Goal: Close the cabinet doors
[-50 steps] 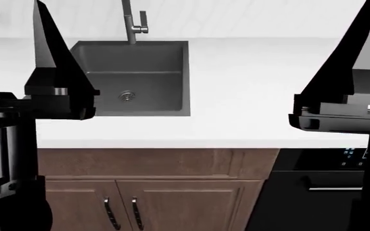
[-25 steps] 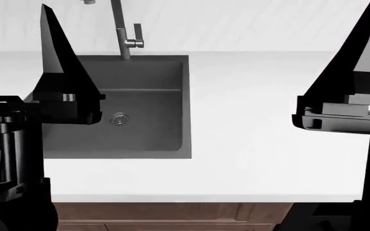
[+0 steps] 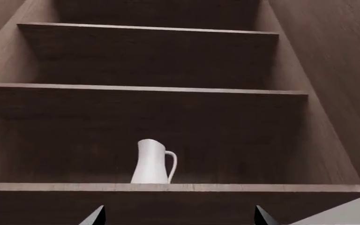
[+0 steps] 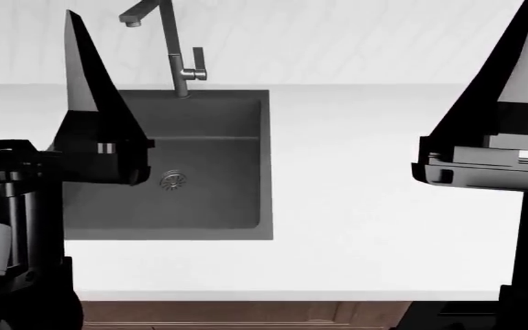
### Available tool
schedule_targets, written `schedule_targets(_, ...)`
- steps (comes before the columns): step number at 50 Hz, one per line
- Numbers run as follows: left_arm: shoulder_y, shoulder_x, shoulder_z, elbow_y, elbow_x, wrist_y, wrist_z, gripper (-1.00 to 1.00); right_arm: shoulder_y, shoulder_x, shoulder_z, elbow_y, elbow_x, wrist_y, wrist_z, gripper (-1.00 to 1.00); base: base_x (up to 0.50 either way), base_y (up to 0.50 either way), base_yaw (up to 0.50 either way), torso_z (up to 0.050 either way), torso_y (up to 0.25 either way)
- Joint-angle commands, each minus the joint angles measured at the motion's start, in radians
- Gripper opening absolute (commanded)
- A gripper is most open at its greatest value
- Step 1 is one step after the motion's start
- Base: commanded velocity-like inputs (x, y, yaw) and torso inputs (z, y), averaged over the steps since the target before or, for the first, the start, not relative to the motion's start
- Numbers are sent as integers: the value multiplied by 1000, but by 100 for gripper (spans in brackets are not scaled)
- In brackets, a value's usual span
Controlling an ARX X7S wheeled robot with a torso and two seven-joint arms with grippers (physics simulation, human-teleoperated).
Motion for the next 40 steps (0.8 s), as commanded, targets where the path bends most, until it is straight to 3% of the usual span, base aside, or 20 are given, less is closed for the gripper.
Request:
schedule_targets(1, 2, -11, 9, 3, -1, -6, -7, 100, 10, 9, -1, 0, 10, 12, 9, 100, 0, 0, 0, 50, 0)
schedule_targets(14, -4, -5, -5, -4, -39, -21, -29, 100, 26, 40, 71, 36, 112, -16, 40, 100, 0, 0, 0, 50, 0)
schedule_targets(22, -2, -3, 1, -2, -52, -21, -36, 100, -155, 152, 288, 148, 383, -358, -7, 100, 0, 0, 0, 0, 0)
schedule_targets(29, -5, -5, -3, -1, -56, -16, -44, 100, -243, 192, 377, 215, 466, -468, -23, 100, 0, 0, 0, 0, 0)
schedule_targets(40, 1, -3, 21, -12, -38, 3, -53, 100, -278, 186, 408, 286, 477, -508, -49, 100, 0, 0, 0, 0, 0)
